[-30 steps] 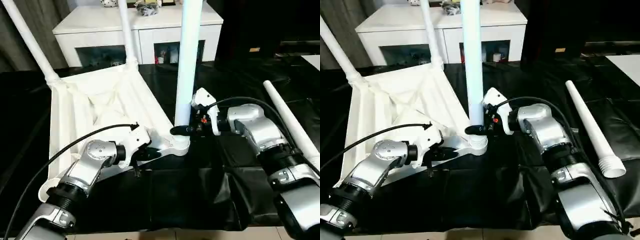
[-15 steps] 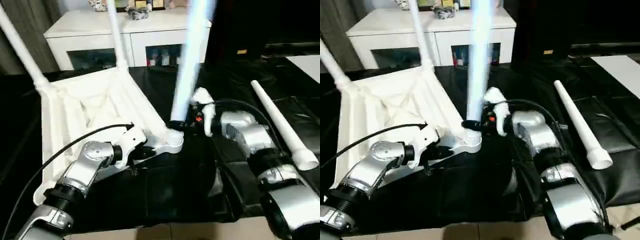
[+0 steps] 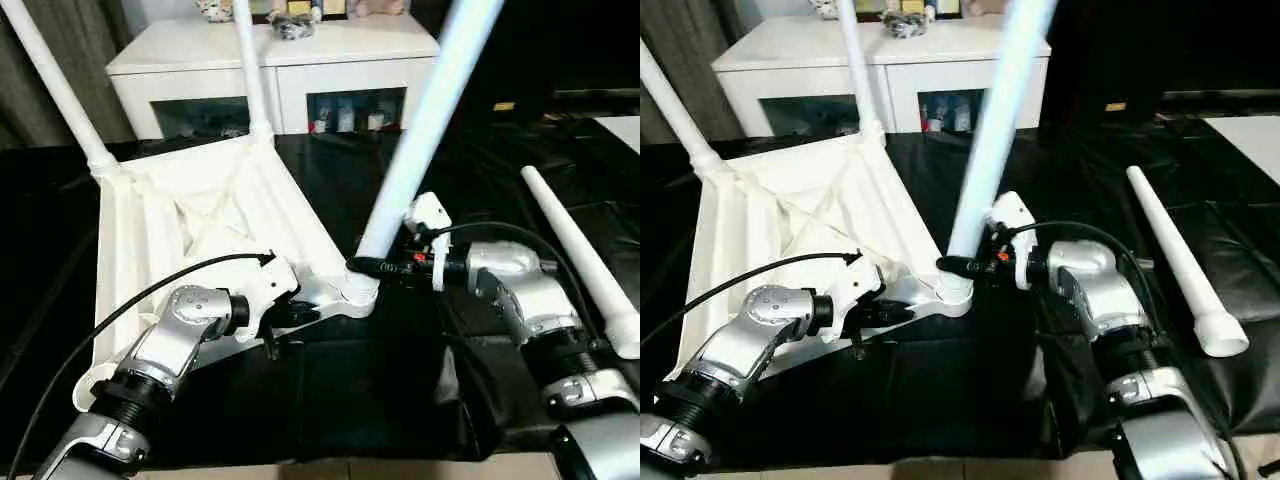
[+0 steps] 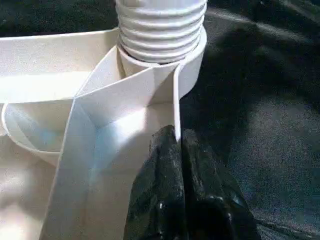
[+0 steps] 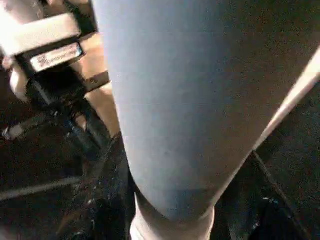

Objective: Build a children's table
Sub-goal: Insert table leg to table base

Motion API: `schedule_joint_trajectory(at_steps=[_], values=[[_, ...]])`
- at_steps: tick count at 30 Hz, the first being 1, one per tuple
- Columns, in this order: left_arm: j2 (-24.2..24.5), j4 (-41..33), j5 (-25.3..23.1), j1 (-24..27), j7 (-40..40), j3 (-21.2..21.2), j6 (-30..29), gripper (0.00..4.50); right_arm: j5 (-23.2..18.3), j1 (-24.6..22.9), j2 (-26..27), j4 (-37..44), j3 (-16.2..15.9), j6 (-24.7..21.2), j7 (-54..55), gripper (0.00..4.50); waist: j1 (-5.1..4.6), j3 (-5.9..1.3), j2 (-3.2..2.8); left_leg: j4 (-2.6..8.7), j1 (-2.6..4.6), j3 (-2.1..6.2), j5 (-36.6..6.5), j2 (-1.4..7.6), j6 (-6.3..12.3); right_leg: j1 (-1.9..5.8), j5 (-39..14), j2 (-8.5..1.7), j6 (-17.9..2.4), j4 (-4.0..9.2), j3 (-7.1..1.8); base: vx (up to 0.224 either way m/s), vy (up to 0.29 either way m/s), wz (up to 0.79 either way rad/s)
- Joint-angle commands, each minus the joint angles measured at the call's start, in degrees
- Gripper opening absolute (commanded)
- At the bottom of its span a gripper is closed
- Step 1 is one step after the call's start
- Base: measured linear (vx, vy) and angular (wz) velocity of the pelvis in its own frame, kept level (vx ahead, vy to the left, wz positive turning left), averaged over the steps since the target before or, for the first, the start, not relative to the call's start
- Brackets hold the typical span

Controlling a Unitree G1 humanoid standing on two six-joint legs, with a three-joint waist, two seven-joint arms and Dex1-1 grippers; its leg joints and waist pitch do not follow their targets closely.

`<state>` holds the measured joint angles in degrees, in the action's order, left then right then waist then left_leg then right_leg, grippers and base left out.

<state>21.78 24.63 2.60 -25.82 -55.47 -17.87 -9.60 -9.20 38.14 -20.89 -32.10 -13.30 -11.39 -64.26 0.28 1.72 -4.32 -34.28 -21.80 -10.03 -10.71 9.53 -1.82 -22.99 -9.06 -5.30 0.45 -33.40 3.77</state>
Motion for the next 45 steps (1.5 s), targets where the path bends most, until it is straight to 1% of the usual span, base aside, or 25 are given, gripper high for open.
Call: schedule_joint_trajectory(at_steps=[1, 5, 8, 9, 11, 12, 13, 14, 20, 21, 25, 27, 28, 29, 31, 32, 33, 34, 35, 37, 38, 39, 40, 42, 45], values=[[1.12, -1.49, 0.31, -2.35, 1.03, 2.21, 1.77, 0.00, 5.93, -3.77, -0.46, -6.19, -7.82, -5.31, -4.39, 1.85, 0.08, -2.40, 0.24, 5.29, 1.15, 1.38, -26.74, 3.30, -0.51, 1.37, -23.44, -3.10, -12.46, 4.41, -2.16, 0.000, 0.000, 0.00], [1.12, -1.66, 0.22, -2.41, 0.62, 2.12, 1.60, 0.00, 6.68, -1.84, -0.74, -6.69, -9.49, -6.05, -7.45, 1.85, 0.11, -2.41, 0.29, 5.36, 1.08, 1.46, -27.20, 3.36, -0.79, 1.45, -23.23, -3.08, -12.42, 4.37, -2.19, 0.000, 0.000, 0.00], [1.40, -2.57, 0.42, -1.98, -0.27, 1.94, 1.01, 0.00, 7.60, 1.45, -0.81, -10.12, -11.49, -7.45, -11.98, 1.85, 0.15, -2.53, 0.47, 5.36, 1.05, 1.48, -26.80, 3.40, -0.72, 1.59, -21.93, -3.04, -13.08, 4.12, -2.18, 0.000, 0.000, 0.00], [1.55, -3.07, 0.53, -1.70, -0.57, 1.93, 0.72, 0.00, 8.06, 3.25, -0.44, -13.05, -11.92, -7.86, -13.39, 1.85, 0.47, -2.48, 0.30, 5.27, 1.20, 1.25, -26.42, 3.48, -0.44, 1.36, -21.45, -3.06, -13.55, 4.18, -2.23, 0.000, 0.000, 0.00], [1.75, -3.73, 0.71, -1.29, -0.84, 1.99, 0.33, 0.00, 8.59, 5.19, 0.37, -16.91, -11.84, -8.05, -14.08, 1.85, 0.46, -2.46, 0.22, 5.23, 1.16, 1.29, -26.72, 3.53, -0.67, 1.43, -21.20, -3.12, -14.24, 3.95, -2.21, 0.000, 0.000, 0.00], [1.75, -3.73, 0.71, -1.29, -0.84, 1.99, 0.33, 0.00, 8.59, 5.19, 0.37, -16.91, -11.84, -8.05, -14.08, 1.85, 0.47, -2.48, 0.59, 5.29, 1.03, 1.29, -26.51, 3.56, -0.59, 1.53, -21.20, -3.18, -14.25, 3.94, -2.20, 0.000, 0.000, 0.00], [1.84, -4.06, 0.76, -1.07, -0.82, 2.06, 0.15, 0.00, 8.90, 5.61, 0.90, -18.38, -11.32, -7.64, -12.98, 1.85, 0.63, -2.43, 0.37, 5.35, 0.98, 1.35, -26.03, 3.58, -0.56, 1.58, -21.25, -3.21, -13.94, 3.93, -2.22, 0.000, 0.000, 0.00], [1.87, -4.24, 0.76, -0.96, -0.72, 2.10, 0.08, 0.00, 9.21, 5.65, 1.18, -19.09, -10.97, -7.00, -11.59, 1.85, 0.56, -2.42, 0.50, 5.39, 0.87, 1.39, -25.76, 3.58, -0.62, 1.58, -21.23, -3.20, -13.97, 3.80, -2.21, 0.000, 0.000, 0.00], [1.63, -4.53, 0.60, -0.58, 0.16, 2.51, 0.08, 0.00, 9.67, 3.48, 1.84, -18.54, -9.51, -4.59, -7.04, 1.85, 0.18, -2.21, 0.67, 5.67, 1.29, 1.69, -30.40, 3.58, -2.35, 1.04, -25.55, -3.22, -11.98, 4.33, -2.24, 0.000, 0.000, 0.00], [1.50, -4.59, 0.52, -0.44, 0.45, 2.61, 0.10, 0.00, 9.69, 1.40, 1.61, -16.66, -9.64, -3.78, -6.18, 1.85, 0.02, -2.12, 0.80, 5.76, 1.30, 1.83, -31.58, 3.50, -2.63, 1.07, -27.02, -3.21, -11.04, 4.57, -2.23, 0.000, 0.000, 0.00], [1.36, -4.71, 0.40, -0.35, 0.64, 2.74, 0.06, 0.00, 9.76, -0.45, 1.88, -16.85, -9.24, -2.21, -4.19, 1.85, -0.32, -1.84, 0.89, 5.83, 1.56, 2.15, -34.56, 3.41, -3.03, 0.72, -32.25, -3.41, -8.98, 5.14, -2.20, 0.000, 0.000, 0.00], [1.30, -4.75, 0.44, -0.40, 0.92, 2.86, -0.01, 0.00, 9.23, -1.63, 2.83, -18.36, -7.09, -0.79, -0.19, 1.85, -0.79, -1.49, 0.87, 5.78, 2.18, 2.55, -38.01, 3.20, -3.36, 0.29, -38.44, -3.33, -6.52, 5.95, -1.68, 0.000, 0.000, 0.00], [1.30, -4.76, 0.44, -0.41, 0.94, 2.86, -0.03, 0.00, 9.22, -1.69, 2.91, -18.51, -6.90, -0.69, 0.12, 1.85, -1.00, -1.52, 0.92, 5.87, 2.12, 2.76, -38.59, 3.20, -3.47, 0.40, -39.00, -3.32, -6.03, 5.98, -1.55, 0.000, 0.000, 0.00], [1.27, -4.78, 0.47, -0.47, 1.04, 2.85, -0.09, 0.00, 8.16, -2.66, 3.52, -19.29, -4.52, -0.52, 3.54, 1.85, -1.31, -1.47, 0.80, 6.05, 1.99, 3.04, -39.70, 3.21, -3.69, 0.46, -39.54, -3.27, -5.31, 6.09, -1.39, 0.000, 0.000, 0.00], [1.25, -4.74, 0.48, -0.51, 1.15, 2.83, -0.07, 0.00, 7.07, -3.99, 3.61, -19.03, -2.72, -1.09, 5.39, 1.85, -1.98, -1.27, 0.60, 6.10, 2.39, 3.37, -42.53, 3.11, -3.98, 0.10, -40.46, -3.09, -4.60, 6.48, -0.94, 0.000, 0.000, 0.00], [1.25, -4.74, 0.48, -0.51, 1.15, 2.83, -0.07, 0.00, 7.07, -3.99, 3.61, -19.03, -2.72, -1.09, 5.39, 1.85, -1.98, -1.27, 0.60, 6.10, 2.39, 3.37, -42.53, 3.11, -3.98, 0.10, -40.46, -3.09, -4.60, 6.48, -0.94, 0.000, 0.000, 0.00], [1.22, -4.70, 0.55, -0.51, 1.06, 2.83, -0.09, 0.00, 7.04, -5.08, 3.25, -18.06, -2.63, -1.40, 5.09, 1.85, -2.46, -1.11, 0.38, 6.17, 2.58, 3.63, -44.78, 3.00, -4.03, 0.14, -42.07, -2.95, -3.58, 6.76, -0.37, 0.000, 0.000, 0.00], [1.21, -4.68, 0.58, -0.51, 1.03, 2.82, -0.10, 0.00, 7.07, -5.45, 3.13, -17.72, -2.64, -1.46, 4.98, 1.85, -2.61, -1.08, 0.47, 6.21, 2.63, 3.61, -45.23, 2.99, -3.97, 0.15, -42.06, -2.90, -3.39, 6.93, -0.24, 0.000, 0.000, 0.00], [1.18, -4.62, 0.63, -0.55, 0.99, 2.80, -0.09, 0.00, 6.92, -6.38, 2.85, -17.00, -2.56, -1.92, 4.58, 1.85, -2.71, -1.01, 0.25, 6.41, 2.70, 3.85, -46.39, 3.06, -4.07, 0.30, -41.83, -2.87, -3.22, 6.97, 0.10, 0.000, 0.000, 0.00], [1.16, -4.48, 0.69, -0.69, 0.95, 2.78, -0.08, 0.00, 7.03, -7.45, 2.46, -16.60, -2.59, -2.11, 4.26, 1.85, -2.78, -0.72, -0.30, 6.93, 3.19, 4.03, -49.14, 3.27, -4.49, 0.46, -39.55, -2.59, -3.48, 7.19, 0.79, 0.000, 0.000, 0.00], [1.17, -4.39, 0.70, -0.77, 0.93, 2.78, -0.06, 0.00, 7.32, -7.67, 2.31, -16.74, -2.80, -1.83, 4.26, 1.85, -2.82, -0.69, -0.25, 7.03, 3.28, 4.03, -49.61, 3.30, -4.53, 0.62, -38.46, -2.54, -3.64, 7.28, 1.00, 0.000, 0.000, 0.00], [1.17, -4.34, 0.71, -0.82, 0.92, 2.79, -0.05, 0.00, 7.51, -7.83, 2.20, -16.84, -2.95, -1.64, 4.26, 1.85, -2.80, -0.73, -0.46, 7.32, 3.13, 4.11, -49.66, 3.33, -4.61, 1.16, -36.82, -2.92, -4.16, 7.03, 1.03, 0.000, 0.000, 0.00], [1.23, -4.18, 0.73, -0.95, 0.93, 2.73, -0.01, 0.00, 7.95, -8.16, 2.05, -17.05, -3.20, -1.11, 4.40, 1.85, -2.82, -0.68, -0.37, 7.33, 3.10, 4.08, -49.50, 3.29, -4.58, 1.11, -37.10, -3.03, -4.21, 7.14, 0.96, 0.000, 0.000, 0.00], [1.34, -3.73, 0.72, -1.28, 0.89, 2.53, 0.17, 0.00, 7.89, -8.21, 2.07, -16.72, -3.19, -1.22, 4.21, 1.85, -2.91, -0.35, -0.33, 7.06, 3.74, 3.98, -49.82, 3.02, -4.46, 0.56, -40.15, -3.02, -3.42, 7.82, 1.23, 0.000, 0.000, 0.00], [1.34, -3.44, 0.62, -1.51, 0.83, 2.47, 0.27, 0.00, 7.96, -7.56, 1.91, -16.27, -3.47, -1.37, 3.91, 1.84, -2.96, -0.11, -0.53, 7.24, 4.07, 4.16, -50.60, 3.05, -4.35, 0.74, -41.06, -2.99, -2.67, 7.89, 1.57, 0.000, 0.000, 0.00]])
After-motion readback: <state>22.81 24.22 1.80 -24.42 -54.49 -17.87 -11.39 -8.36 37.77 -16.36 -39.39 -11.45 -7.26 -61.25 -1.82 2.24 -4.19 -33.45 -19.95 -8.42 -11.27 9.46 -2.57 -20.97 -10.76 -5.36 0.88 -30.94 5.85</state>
